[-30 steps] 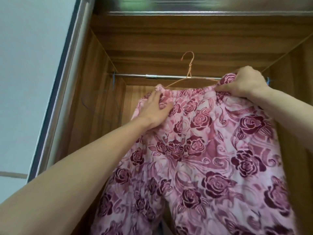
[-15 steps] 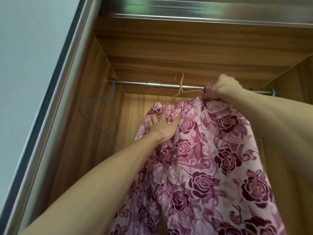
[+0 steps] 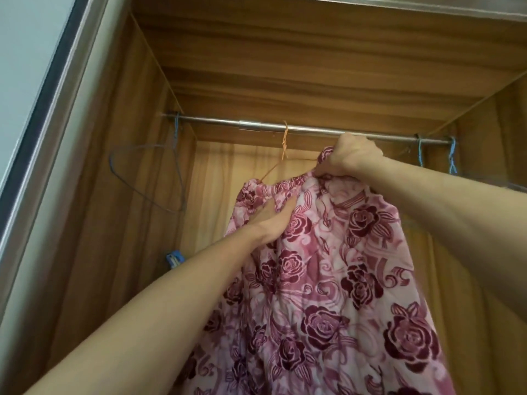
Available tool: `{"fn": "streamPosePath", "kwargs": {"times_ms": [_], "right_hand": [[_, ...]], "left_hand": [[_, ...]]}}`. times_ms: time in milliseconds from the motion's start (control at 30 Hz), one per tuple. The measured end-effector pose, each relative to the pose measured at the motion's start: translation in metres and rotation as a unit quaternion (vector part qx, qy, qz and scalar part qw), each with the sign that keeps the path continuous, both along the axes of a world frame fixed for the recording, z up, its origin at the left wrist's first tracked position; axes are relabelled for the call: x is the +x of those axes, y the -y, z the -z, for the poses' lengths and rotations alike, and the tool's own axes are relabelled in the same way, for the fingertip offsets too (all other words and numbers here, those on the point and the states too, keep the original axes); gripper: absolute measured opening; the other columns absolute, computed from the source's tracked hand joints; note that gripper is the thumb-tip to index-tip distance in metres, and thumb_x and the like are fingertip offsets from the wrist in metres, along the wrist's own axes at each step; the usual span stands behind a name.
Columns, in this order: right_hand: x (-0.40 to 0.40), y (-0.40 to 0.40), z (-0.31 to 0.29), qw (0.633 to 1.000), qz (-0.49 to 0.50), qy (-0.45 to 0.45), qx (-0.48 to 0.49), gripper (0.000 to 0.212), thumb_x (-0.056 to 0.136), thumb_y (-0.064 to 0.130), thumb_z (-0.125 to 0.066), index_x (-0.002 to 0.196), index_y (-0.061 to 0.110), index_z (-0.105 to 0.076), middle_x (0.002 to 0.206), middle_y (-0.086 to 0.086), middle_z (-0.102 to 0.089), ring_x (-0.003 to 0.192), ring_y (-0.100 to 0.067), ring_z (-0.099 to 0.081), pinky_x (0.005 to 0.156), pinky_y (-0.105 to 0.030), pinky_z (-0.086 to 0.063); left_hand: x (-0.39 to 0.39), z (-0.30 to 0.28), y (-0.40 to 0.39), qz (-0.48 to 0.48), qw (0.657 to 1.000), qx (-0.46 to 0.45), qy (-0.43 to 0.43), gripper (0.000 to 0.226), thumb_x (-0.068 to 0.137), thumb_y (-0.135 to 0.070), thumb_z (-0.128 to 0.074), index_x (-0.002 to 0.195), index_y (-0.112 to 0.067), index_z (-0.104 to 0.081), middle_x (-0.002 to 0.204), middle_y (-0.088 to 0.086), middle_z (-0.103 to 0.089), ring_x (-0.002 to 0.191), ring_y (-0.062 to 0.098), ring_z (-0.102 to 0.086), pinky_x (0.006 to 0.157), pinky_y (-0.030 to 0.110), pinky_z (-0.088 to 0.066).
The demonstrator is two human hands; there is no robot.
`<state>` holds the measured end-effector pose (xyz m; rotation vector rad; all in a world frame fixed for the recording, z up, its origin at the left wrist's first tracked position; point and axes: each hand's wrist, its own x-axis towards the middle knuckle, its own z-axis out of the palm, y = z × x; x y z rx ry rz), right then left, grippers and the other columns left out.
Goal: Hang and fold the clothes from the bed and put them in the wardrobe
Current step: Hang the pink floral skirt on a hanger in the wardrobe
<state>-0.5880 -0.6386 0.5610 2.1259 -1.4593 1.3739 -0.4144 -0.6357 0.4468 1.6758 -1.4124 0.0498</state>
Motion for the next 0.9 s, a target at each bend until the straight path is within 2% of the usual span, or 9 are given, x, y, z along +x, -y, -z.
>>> {"fn": "streamPosePath", "kwargs": {"times_ms": [133, 267, 367, 433, 567, 633, 700, 800, 900], "right_hand": [[0.007, -0.014, 0.000, 0.998, -0.057, -0.028, 0.014, 0.061, 0.073, 0.060, -0.086, 0.105, 0.012, -0.064, 0.112, -0.007, -0.067, 0.096, -0.030, -0.062, 0.079, -0.034, -0.047], [0.001, -0.041, -0.003, 0.975, -0.159, -0.111, 0.107, 0.068, 0.087, 0.067, -0.069, 0.116, 0.006, -0.065, 0.109, -0.009, -0.074, 0.091, -0.030, -0.074, 0.084, -0.037, -0.059], [-0.009, -0.044, 0.003, 0.941, -0.252, -0.139, 0.180, 0.055, 0.093, 0.065, -0.062, 0.112, 0.014, -0.068, 0.097, -0.008, -0.081, 0.086, -0.024, -0.078, 0.090, -0.037, -0.060], [-0.012, -0.040, 0.009, 0.924, -0.311, -0.114, 0.190, 0.057, 0.096, 0.066, -0.056, 0.120, 0.016, -0.069, 0.104, -0.006, -0.080, 0.098, -0.024, -0.077, 0.101, -0.040, -0.057], [-0.015, -0.037, 0.027, 0.885, -0.423, -0.024, 0.191, 0.067, 0.097, 0.074, -0.042, 0.121, 0.019, -0.070, 0.111, -0.004, -0.079, 0.107, -0.022, -0.075, 0.105, -0.040, -0.054], [-0.017, -0.037, 0.037, 0.871, -0.457, 0.001, 0.180, 0.072, 0.098, 0.077, -0.033, 0.122, 0.021, -0.071, 0.112, -0.001, -0.079, 0.110, -0.019, -0.073, 0.101, -0.036, -0.053], [-0.021, -0.037, 0.047, 0.864, -0.476, 0.019, 0.161, 0.074, 0.100, 0.076, -0.027, 0.123, 0.022, -0.070, 0.111, 0.001, -0.079, 0.108, -0.016, -0.073, 0.093, -0.032, -0.054], [-0.032, -0.033, 0.066, 0.855, -0.499, 0.063, 0.123, 0.066, 0.102, 0.073, -0.028, 0.132, 0.026, -0.063, 0.117, 0.004, -0.077, 0.105, -0.010, -0.073, 0.086, -0.027, -0.052], [-0.047, -0.028, 0.095, 0.881, -0.459, 0.108, 0.026, 0.063, 0.103, 0.070, -0.033, 0.148, 0.028, -0.048, 0.134, 0.006, -0.063, 0.116, -0.010, -0.061, 0.092, -0.024, -0.044]], "left_hand": [[0.011, 0.002, -0.009, -0.026, 1.000, 0.002, -0.006, 0.106, 0.086, -0.094, -0.016, 0.168, -0.029, 0.000, 0.176, 0.004, 0.000, 0.162, 0.034, -0.003, 0.128, 0.062, -0.007], [0.017, 0.001, -0.020, -0.084, 0.996, -0.013, 0.015, 0.097, 0.095, -0.083, -0.026, 0.169, -0.025, -0.004, 0.176, 0.006, 0.000, 0.162, 0.032, 0.007, 0.127, 0.062, -0.003], [0.020, 0.004, -0.028, -0.062, 0.995, -0.076, -0.026, 0.089, 0.096, -0.072, -0.042, 0.168, -0.026, -0.015, 0.172, 0.005, -0.022, 0.160, 0.036, -0.013, 0.128, 0.059, -0.016], [0.016, 0.005, -0.039, -0.021, 0.990, -0.129, -0.048, 0.078, 0.098, -0.062, -0.045, 0.165, -0.027, -0.025, 0.165, 0.005, -0.038, 0.153, 0.033, -0.035, 0.125, 0.056, -0.030], [-0.009, 0.011, -0.067, 0.022, 0.977, -0.207, -0.038, 0.052, 0.111, -0.046, -0.038, 0.157, -0.023, -0.043, 0.152, 0.002, -0.053, 0.136, 0.020, -0.053, 0.112, 0.034, -0.041], [-0.026, 0.015, -0.081, 0.047, 0.974, -0.219, -0.032, 0.054, 0.110, -0.051, -0.038, 0.156, -0.024, -0.044, 0.149, -0.002, -0.055, 0.132, 0.015, -0.054, 0.112, 0.033, -0.041], [-0.041, 0.022, -0.094, 0.061, 0.972, -0.225, -0.024, 0.060, 0.108, -0.057, -0.039, 0.158, -0.024, -0.042, 0.153, -0.003, -0.053, 0.137, 0.013, -0.051, 0.120, 0.040, -0.038], [-0.057, 0.032, -0.111, 0.067, 0.970, -0.233, 0.005, 0.057, 0.109, -0.055, -0.040, 0.157, -0.025, -0.044, 0.149, -0.007, -0.055, 0.135, 0.008, -0.051, 0.120, 0.039, -0.039], [-0.065, 0.050, -0.127, 0.061, 0.970, -0.232, 0.043, 0.061, 0.106, -0.061, -0.041, 0.157, -0.028, -0.044, 0.155, -0.009, -0.051, 0.141, 0.006, -0.048, 0.122, 0.041, -0.038]]}}
